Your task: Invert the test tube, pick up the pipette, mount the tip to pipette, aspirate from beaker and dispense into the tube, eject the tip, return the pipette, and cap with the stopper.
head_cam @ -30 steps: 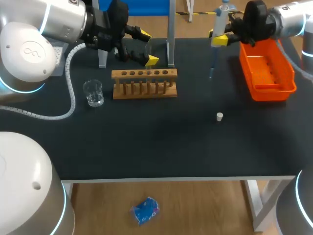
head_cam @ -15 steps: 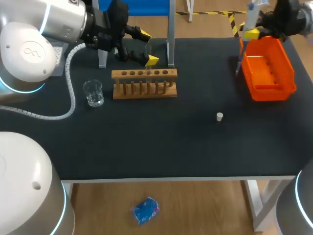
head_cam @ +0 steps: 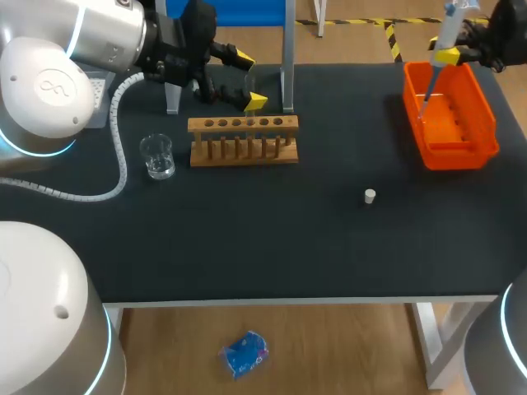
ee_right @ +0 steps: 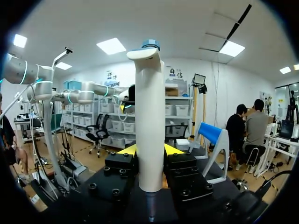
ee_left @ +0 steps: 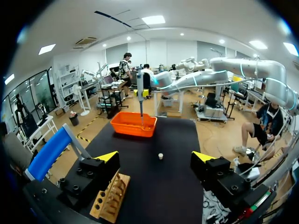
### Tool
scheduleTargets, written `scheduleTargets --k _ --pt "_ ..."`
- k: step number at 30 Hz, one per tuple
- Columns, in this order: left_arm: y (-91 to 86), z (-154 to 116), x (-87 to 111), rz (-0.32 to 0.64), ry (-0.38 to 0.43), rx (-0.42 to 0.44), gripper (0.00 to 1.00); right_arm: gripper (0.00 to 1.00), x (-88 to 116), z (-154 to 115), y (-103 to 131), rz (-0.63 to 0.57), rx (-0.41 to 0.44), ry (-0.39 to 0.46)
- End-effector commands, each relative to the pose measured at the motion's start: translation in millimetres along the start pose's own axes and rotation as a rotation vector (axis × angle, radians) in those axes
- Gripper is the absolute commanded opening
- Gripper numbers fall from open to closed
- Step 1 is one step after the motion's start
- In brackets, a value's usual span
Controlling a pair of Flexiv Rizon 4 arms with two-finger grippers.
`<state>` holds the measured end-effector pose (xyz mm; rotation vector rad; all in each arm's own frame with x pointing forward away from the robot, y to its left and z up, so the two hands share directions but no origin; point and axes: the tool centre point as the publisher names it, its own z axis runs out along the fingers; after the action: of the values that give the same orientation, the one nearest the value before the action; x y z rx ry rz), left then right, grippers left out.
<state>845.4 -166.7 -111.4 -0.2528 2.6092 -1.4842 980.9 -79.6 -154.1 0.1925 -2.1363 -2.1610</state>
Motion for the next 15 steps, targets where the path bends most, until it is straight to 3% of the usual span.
scheduleTargets --k 1,15 --pt "0.3 -1 -0.2 0.001 0.001 0.001 1.0 0.0 0 -12 0 0.0 0.013 -0.037" --pt "0.3 -1 -0.2 0.001 0.001 0.001 1.0 0.0 1 -51 -5 0.003 0.036 -0.185"
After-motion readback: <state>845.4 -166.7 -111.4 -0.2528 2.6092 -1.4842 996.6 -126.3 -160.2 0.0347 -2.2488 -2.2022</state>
